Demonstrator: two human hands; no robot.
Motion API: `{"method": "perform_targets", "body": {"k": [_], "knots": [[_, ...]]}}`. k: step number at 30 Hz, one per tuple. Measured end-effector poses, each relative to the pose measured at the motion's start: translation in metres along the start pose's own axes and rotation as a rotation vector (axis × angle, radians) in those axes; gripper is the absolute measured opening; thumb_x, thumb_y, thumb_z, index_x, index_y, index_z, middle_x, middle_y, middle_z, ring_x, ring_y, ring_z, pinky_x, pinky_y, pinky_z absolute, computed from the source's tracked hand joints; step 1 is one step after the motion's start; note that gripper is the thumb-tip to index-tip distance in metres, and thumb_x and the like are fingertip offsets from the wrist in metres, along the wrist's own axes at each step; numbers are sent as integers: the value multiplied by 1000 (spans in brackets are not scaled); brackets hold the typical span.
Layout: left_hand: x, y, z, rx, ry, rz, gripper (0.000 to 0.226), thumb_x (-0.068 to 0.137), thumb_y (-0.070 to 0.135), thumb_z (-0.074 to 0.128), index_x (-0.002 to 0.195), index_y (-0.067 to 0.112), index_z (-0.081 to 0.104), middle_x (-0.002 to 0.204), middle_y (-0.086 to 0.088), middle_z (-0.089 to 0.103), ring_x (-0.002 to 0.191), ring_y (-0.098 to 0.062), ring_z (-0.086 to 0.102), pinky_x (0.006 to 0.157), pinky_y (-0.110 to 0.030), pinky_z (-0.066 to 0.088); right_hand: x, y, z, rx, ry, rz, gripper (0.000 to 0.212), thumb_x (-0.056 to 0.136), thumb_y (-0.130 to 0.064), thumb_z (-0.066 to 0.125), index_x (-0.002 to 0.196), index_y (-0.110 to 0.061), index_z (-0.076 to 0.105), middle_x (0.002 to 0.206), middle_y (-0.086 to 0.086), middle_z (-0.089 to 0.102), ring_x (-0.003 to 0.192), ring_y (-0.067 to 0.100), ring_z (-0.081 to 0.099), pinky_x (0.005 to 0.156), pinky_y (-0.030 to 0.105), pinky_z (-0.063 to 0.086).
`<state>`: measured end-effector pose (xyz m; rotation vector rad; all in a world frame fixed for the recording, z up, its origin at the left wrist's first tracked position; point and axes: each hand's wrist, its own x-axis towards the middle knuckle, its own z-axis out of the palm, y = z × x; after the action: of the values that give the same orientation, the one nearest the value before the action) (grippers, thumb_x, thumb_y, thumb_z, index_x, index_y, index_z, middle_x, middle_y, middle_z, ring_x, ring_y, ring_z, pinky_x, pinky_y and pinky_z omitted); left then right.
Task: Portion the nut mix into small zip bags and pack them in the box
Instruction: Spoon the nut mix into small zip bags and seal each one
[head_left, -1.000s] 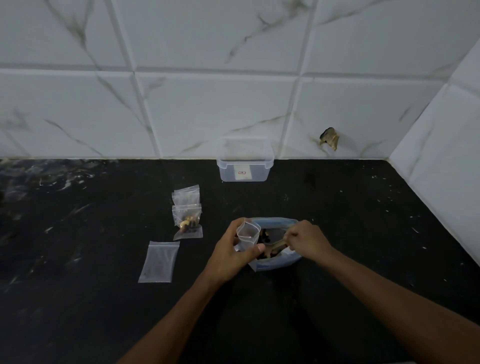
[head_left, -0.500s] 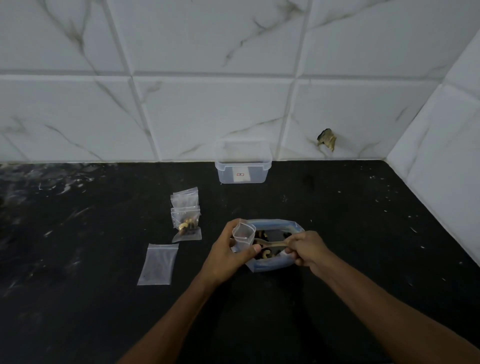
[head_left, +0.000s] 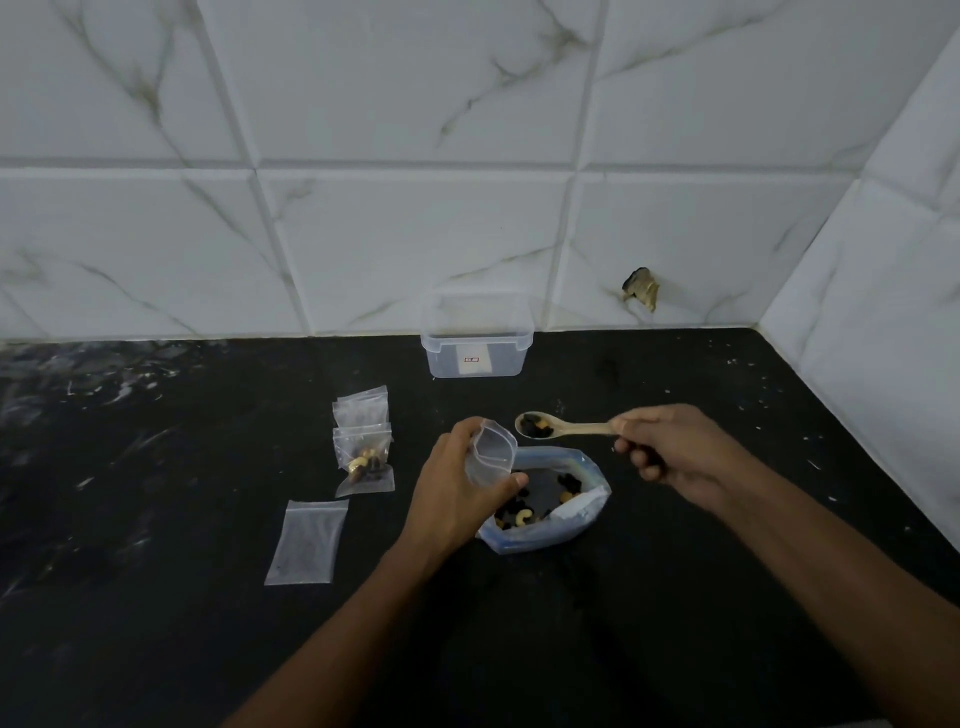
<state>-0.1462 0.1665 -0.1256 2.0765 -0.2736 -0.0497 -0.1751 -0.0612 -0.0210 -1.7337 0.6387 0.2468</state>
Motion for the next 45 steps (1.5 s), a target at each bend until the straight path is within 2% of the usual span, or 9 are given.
{"method": "perform_targets", "body": {"k": [4,9,13,18,24,28,34,40,45], "knots": [[7,5,6,11,-18,-16,72,72,45,80,133,36,43,127,9,49,112,-7,51,94,-33,51,-11,-18,3,-176,-3,-154,15,96,-11,55,97,-13,70,79,6,65,58,9,51,49,21,42],[9,11,14,13,-4,-18,70,71,47,78,132,34,45,126,9,49,110,-5,50,94,-33,50,-25,-23,29,-732,96,-579,16,97,-19,53,91,-22,67,73,-5,63,58,3,56,53,13,39],[9,10,17,-59,-3,-18,69,65,53,75,125,35,47,119,11,55,110,-6,54,93,-39,53,-32,-16,55,-1107,71,-801,6,94,-20,57,97,-18,63,85,-2,57,73,11,54,66,24,45],[7,10,16,-157,29,21,52,64,56,70,108,58,43,113,15,60,109,-6,59,92,-39,53,-35,-1,62,-1226,100,-1157,35,49,-11,92,70,-14,65,62,0,57,42,7,46,43,13,27],[5,0,9,-214,70,5,56,75,50,75,122,45,46,120,14,58,110,-3,57,93,-40,54,-29,-15,42,-946,214,-1031,10,93,-15,58,94,-14,68,77,-2,60,63,9,53,60,25,48],[-2,-9,-1,-262,75,-9,65,72,60,72,128,41,46,125,12,56,114,-4,57,94,-39,54,-17,-13,15,-711,285,-826,15,95,-15,57,100,-16,70,71,-11,59,63,3,57,59,12,42],[-15,-21,-3,-335,51,-49,56,73,53,76,121,57,46,127,13,55,117,-3,56,97,-38,52,30,62,20,-863,188,-451,15,97,-16,53,91,-22,65,76,-7,62,64,3,60,59,18,50],[-18,-23,2,-382,-20,-97,52,82,35,76,117,60,47,128,12,56,116,-4,57,89,-26,52,49,96,51,-812,225,-431,16,97,-18,53,86,-21,64,75,-9,58,70,3,58,60,16,43],[-13,-19,2,-356,-35,-87,50,84,35,74,121,52,46,125,14,57,108,8,56,86,-18,46,50,100,78,-683,161,-467,19,95,-11,53,86,-18,69,81,-7,66,75,4,62,70,19,52]]}}
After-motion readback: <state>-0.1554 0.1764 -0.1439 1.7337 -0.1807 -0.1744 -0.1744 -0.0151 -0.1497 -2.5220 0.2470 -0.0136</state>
